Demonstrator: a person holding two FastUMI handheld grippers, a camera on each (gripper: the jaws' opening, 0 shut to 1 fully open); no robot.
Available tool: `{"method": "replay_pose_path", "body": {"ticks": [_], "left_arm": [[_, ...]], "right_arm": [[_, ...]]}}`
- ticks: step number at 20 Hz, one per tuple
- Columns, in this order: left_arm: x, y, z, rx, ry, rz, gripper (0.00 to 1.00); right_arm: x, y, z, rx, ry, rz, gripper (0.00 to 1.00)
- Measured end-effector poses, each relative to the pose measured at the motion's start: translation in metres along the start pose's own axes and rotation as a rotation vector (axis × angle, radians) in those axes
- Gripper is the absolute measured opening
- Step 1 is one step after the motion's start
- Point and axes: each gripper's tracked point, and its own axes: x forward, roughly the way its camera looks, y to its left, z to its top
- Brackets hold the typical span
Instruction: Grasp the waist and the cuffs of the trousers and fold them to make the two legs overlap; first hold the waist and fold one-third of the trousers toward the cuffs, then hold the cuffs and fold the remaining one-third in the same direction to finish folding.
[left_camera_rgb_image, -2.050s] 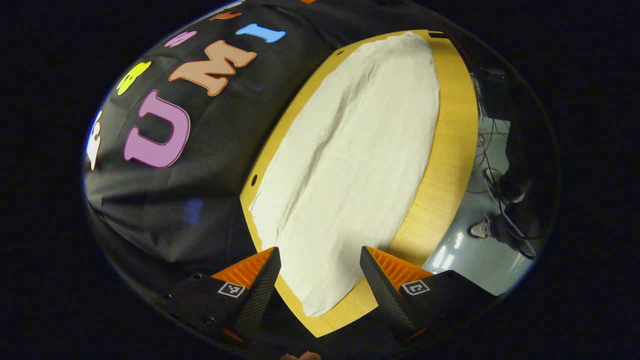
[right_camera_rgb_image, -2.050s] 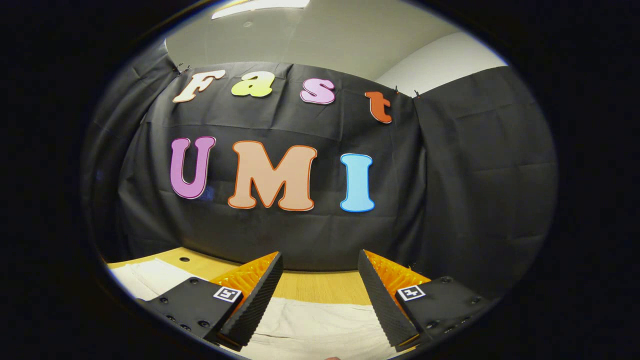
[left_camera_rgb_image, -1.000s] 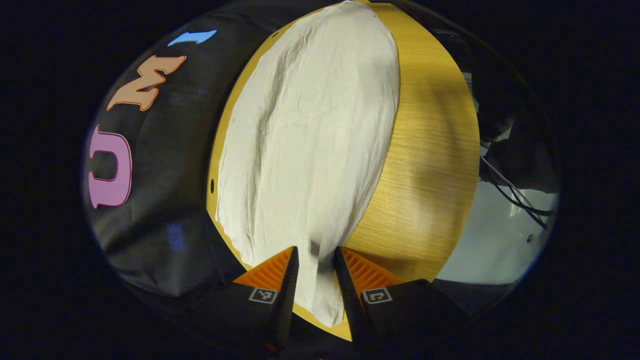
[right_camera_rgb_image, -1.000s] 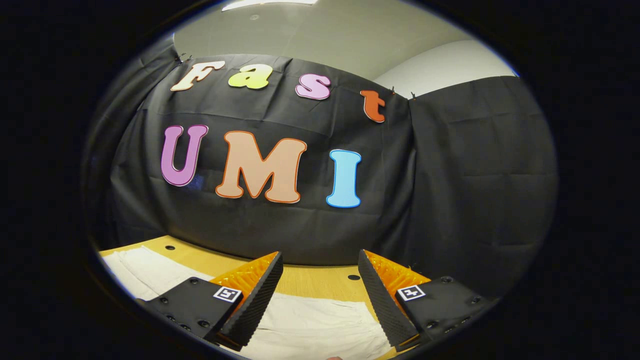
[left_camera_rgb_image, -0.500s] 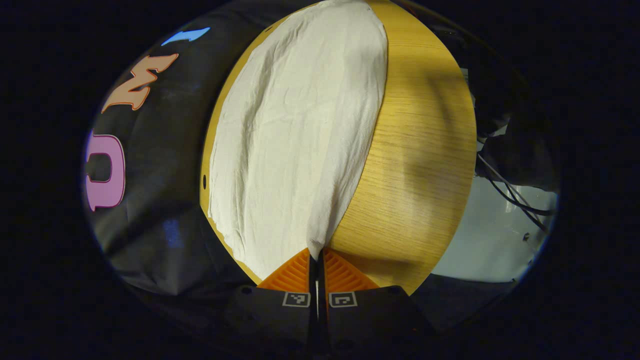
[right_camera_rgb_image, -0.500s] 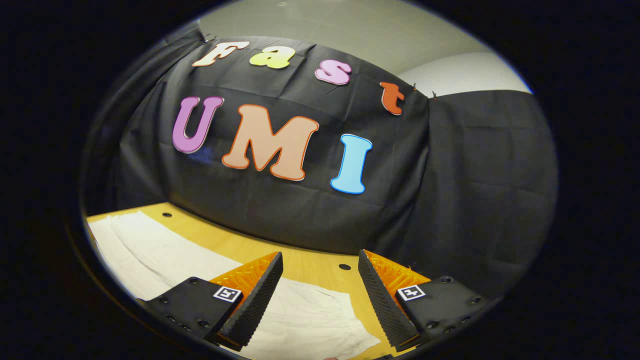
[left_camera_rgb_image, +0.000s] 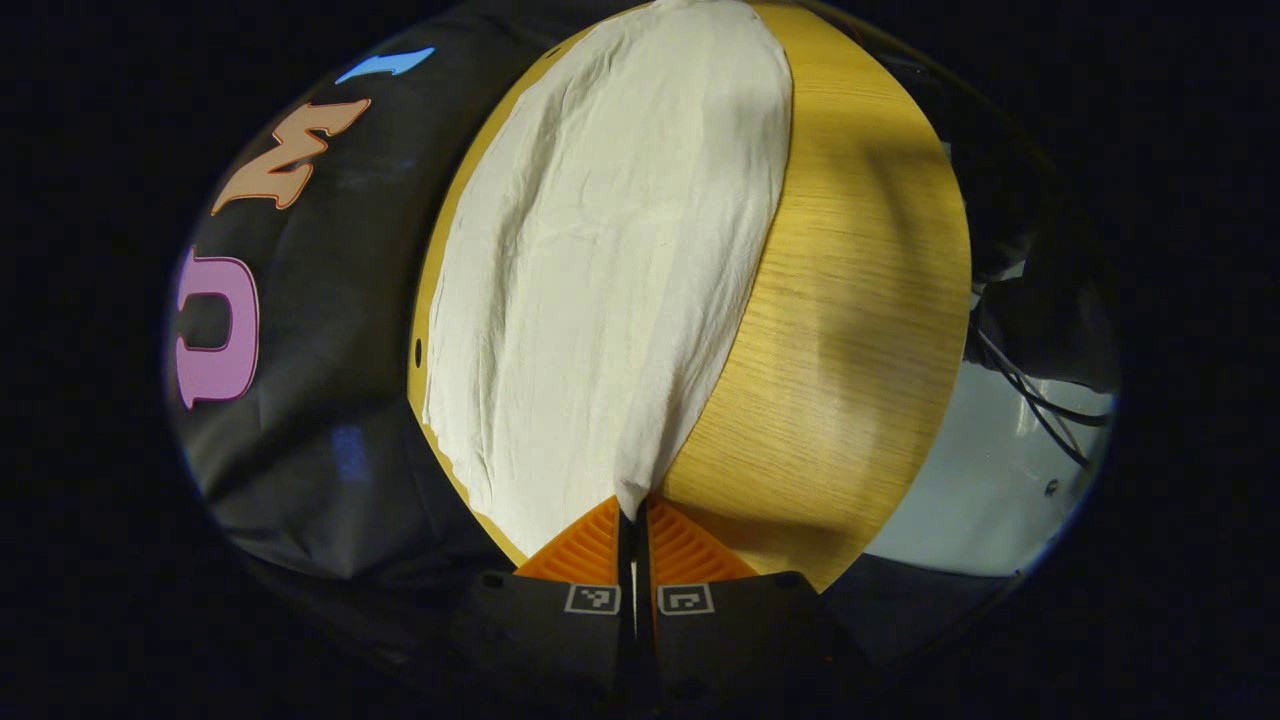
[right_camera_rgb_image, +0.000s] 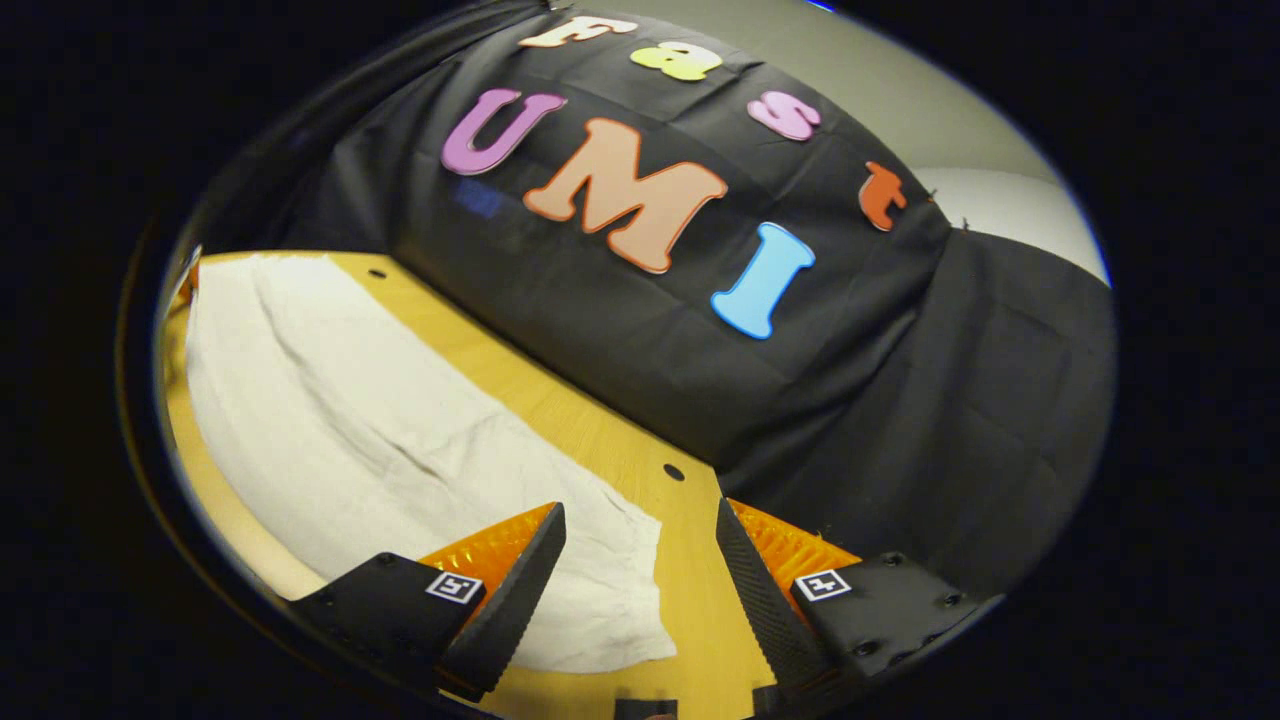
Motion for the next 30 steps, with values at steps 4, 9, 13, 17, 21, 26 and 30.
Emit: {"method": "replay_pose_path", "body": {"ticks": [4, 9, 13, 17, 21, 26, 30], "left_arm": [[0.0, -0.001, 0.0, -0.021, 0.005, 0.008, 0.0], [0.0, -0.001, 0.001, -0.024, 0.012, 0.022, 0.0], [0.001, -0.001, 0.0, -0.016, 0.02, 0.037, 0.0], [0.0, -0.001, 0.001, -0.011, 0.024, 0.045, 0.0], [0.001, -0.001, 0.0, -0.017, 0.027, 0.051, 0.0], [0.0, -0.002, 0.001, -0.032, 0.04, 0.068, 0.0], [0.001, -0.002, 0.0, -0.058, 0.053, 0.076, 0.0]], "right_arm": [[-0.005, 0.022, -0.05, -0.153, 0.081, 0.113, 0.98], [-0.013, 0.049, -0.103, -0.339, 0.155, 0.244, 0.97], [-0.02, 0.064, -0.136, -0.482, 0.183, 0.337, 0.99], [-0.019, 0.079, -0.145, -0.622, 0.165, 0.409, 0.97], [-0.003, 0.081, -0.146, -0.672, 0.155, 0.408, 0.92], [0.011, 0.088, -0.155, -0.643, 0.222, 0.434, 0.69], [0.009, 0.095, -0.159, -0.701, 0.221, 0.453, 0.16]]}}
